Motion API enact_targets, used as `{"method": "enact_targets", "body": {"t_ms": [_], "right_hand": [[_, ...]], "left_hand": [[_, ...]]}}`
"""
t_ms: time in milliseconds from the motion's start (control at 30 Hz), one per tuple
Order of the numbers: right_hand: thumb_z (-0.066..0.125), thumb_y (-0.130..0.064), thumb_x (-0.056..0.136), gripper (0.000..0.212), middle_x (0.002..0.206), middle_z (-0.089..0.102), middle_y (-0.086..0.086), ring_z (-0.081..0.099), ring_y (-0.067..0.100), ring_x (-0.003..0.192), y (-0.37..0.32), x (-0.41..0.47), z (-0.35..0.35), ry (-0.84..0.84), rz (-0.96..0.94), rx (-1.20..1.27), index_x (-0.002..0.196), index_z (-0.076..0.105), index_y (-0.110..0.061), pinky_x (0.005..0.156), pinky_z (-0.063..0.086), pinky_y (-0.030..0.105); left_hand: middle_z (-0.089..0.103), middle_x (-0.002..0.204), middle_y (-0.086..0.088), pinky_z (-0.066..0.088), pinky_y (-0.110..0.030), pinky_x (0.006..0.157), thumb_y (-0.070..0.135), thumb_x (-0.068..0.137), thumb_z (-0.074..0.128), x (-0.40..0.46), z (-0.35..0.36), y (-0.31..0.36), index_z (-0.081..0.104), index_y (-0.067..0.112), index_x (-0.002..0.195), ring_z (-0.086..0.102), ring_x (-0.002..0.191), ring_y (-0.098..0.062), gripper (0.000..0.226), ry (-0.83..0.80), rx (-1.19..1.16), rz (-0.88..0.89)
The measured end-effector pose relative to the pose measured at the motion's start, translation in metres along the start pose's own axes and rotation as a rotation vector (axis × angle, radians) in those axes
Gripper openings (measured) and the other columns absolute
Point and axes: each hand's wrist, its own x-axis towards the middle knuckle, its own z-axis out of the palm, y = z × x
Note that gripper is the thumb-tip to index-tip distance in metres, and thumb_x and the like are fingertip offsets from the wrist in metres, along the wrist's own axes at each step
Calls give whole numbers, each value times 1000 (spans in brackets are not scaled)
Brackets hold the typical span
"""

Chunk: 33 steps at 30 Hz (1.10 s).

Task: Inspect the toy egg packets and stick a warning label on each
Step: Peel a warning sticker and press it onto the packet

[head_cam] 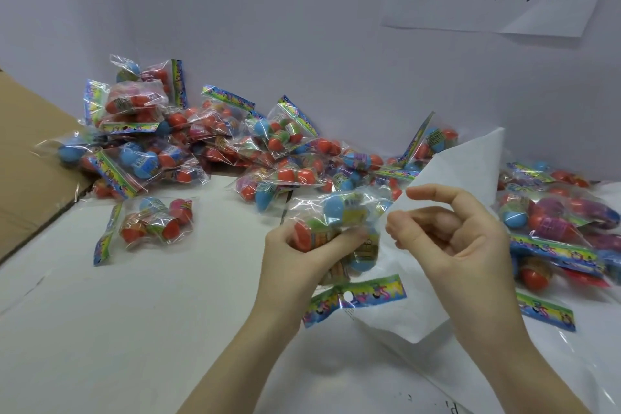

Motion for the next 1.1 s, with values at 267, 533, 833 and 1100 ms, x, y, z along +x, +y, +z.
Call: {"method": "enact_targets", "body": {"t_ms": [267,533,833,1100], "right_hand": [[70,-8,73,22,64,71,-6,63,2,58,4,4,-3,-37,49,-27,87,64,-24,63,51,15],[71,-14,73,25,69,71,-9,66,6,66,4,4,-5,-24,22,-137,88,62,-33,69,53,17],[67,-61,45,51,81,67,-12,63,-2,72,-3,12,-11,-89,197,-117,90,66,-37,59,47,13],[69,-40,46,21,63,71,-4,62,1,55,-1,10,-7,-86,255,95,61,75,-27,51,49,13]], "left_hand": [[73,77,-12,55,-30,52,23,50,78,-1,-4,8,75,10,80,70,65,-24,33,-184,-108,-139],[74,79,-6,51,-23,46,57,54,76,-4,-2,13,74,18,81,70,59,-24,47,-171,-57,-158],[73,76,2,49,-18,48,53,61,58,-2,-2,7,73,28,79,68,66,-11,35,-158,136,-12],[70,63,13,42,-5,48,63,65,39,-1,2,6,72,33,68,63,57,4,45,-149,197,25]]}}
